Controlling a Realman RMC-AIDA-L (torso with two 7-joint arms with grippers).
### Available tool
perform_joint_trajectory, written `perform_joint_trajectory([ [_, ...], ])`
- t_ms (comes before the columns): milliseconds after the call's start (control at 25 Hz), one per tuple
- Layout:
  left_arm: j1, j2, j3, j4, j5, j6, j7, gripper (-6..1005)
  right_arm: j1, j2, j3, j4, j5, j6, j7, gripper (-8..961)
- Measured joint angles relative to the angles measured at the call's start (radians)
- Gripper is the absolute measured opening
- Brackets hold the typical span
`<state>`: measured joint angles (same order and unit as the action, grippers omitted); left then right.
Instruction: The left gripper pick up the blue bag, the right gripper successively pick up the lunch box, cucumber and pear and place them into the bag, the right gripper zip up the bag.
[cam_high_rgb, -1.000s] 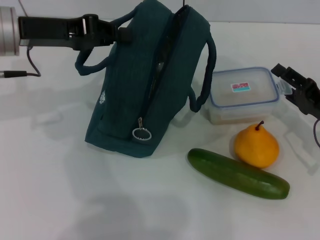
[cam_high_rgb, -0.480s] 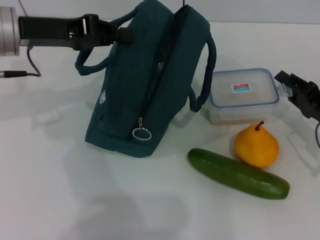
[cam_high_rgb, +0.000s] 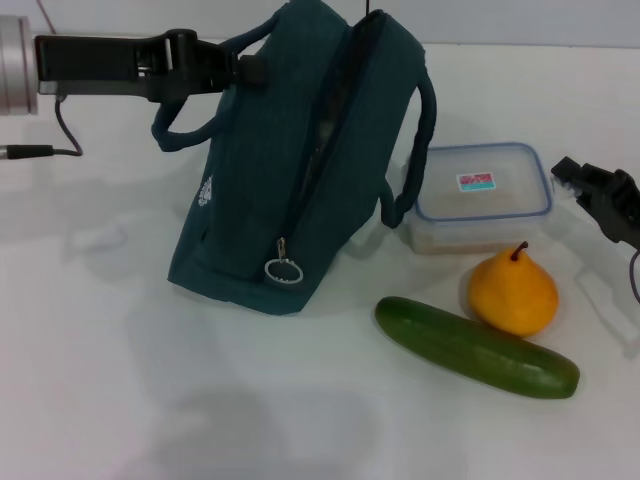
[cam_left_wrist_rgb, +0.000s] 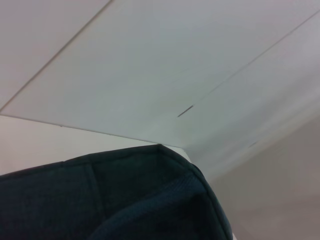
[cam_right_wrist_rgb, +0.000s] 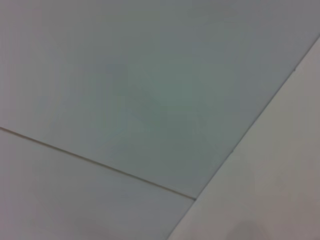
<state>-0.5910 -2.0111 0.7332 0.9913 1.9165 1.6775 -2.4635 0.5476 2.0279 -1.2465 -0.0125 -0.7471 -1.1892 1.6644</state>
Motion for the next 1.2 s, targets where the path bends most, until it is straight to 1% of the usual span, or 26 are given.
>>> perform_joint_trajectory([
  [80, 0.0, -0.001, 0.0, 0.001, -0.001, 0.005, 0.004, 64, 0.0, 0.0, -0.008, 0.0, 0.001, 0.001, 0.0, 95],
  [280, 0.003, -0.002, 0.0, 0.001, -0.001, 0.015, 0.008, 64, 0.0, 0.0, -0.018, -0.005, 0.0, -0.003, -0.001, 95],
  [520, 0.004, -0.007, 0.0, 0.002, -0.001, 0.025, 0.009, 64, -0.01, 0.0, -0.02, -0.015, 0.005, -0.037, 0.019, 94],
  [760, 0.003, -0.008, 0.0, 0.004, -0.001, 0.026, 0.014, 64, -0.012, 0.0, -0.017, -0.016, 0.01, -0.043, 0.126, 94],
  [840, 0.0, -0.008, 0.0, 0.001, -0.001, 0.025, 0.019, 64, -0.013, 0.0, -0.016, -0.017, 0.011, -0.031, 0.223, 94],
  [1040, 0.0, -0.008, 0.0, 0.0, -0.001, 0.025, 0.029, 64, -0.014, 0.0, -0.015, -0.017, 0.013, -0.017, 0.297, 94],
  [1080, -0.001, -0.008, 0.0, 0.0, -0.001, 0.024, 0.032, 64, -0.016, 0.0, -0.014, -0.013, 0.033, -0.014, 0.353, 94],
  [1200, -0.002, -0.008, -0.001, 0.0, -0.001, 0.022, 0.037, 64, -0.024, 0.0, -0.013, -0.008, 0.054, -0.005, 0.428, 94],
])
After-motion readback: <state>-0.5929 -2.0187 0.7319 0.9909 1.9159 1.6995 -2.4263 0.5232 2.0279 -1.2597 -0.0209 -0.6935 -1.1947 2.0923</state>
